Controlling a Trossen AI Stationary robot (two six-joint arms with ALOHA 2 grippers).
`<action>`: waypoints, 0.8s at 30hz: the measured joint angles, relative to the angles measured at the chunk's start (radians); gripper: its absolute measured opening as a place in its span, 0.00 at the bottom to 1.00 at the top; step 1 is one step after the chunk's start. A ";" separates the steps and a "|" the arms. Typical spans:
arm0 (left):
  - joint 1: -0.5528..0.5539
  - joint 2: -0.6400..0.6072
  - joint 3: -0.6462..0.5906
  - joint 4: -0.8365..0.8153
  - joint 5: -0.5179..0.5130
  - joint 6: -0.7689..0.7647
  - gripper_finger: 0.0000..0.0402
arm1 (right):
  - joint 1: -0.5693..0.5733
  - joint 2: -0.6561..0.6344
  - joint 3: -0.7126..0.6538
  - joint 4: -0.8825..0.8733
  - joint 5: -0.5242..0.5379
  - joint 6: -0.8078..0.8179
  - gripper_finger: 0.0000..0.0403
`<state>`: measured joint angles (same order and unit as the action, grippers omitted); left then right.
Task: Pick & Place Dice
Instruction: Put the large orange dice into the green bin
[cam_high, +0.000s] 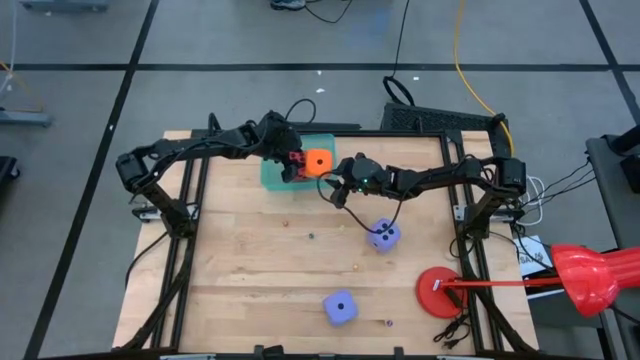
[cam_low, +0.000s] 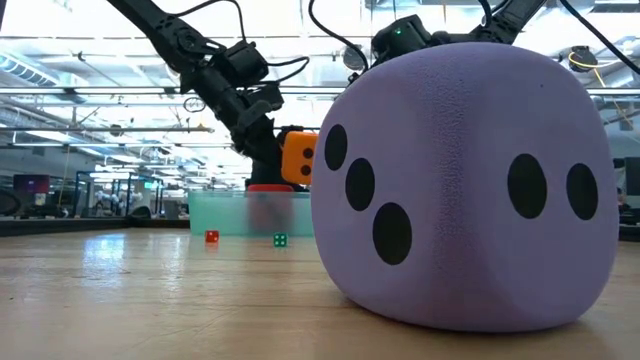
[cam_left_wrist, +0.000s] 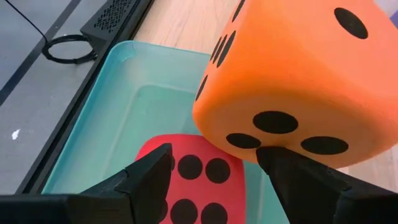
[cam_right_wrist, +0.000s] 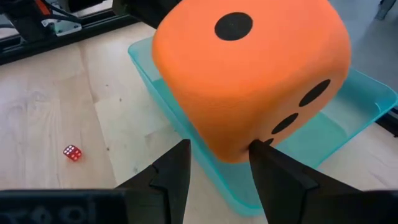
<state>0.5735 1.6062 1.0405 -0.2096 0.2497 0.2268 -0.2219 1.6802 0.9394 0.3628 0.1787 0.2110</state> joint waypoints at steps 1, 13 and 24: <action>0.000 0.000 0.000 0.000 0.000 0.000 0.66 | -0.001 0.000 0.000 -0.001 0.000 -0.004 0.38; 0.000 -0.001 0.000 -0.054 -0.036 0.004 0.66 | -0.023 -0.033 0.000 -0.055 0.000 -0.015 0.38; 0.000 -0.008 -0.001 -0.134 -0.078 0.009 0.66 | -0.023 -0.062 -0.002 -0.110 0.002 -0.032 0.38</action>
<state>0.5735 1.5977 1.0397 -0.3438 0.1718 0.2353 -0.2451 1.6179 0.9375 0.2527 0.1806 0.1786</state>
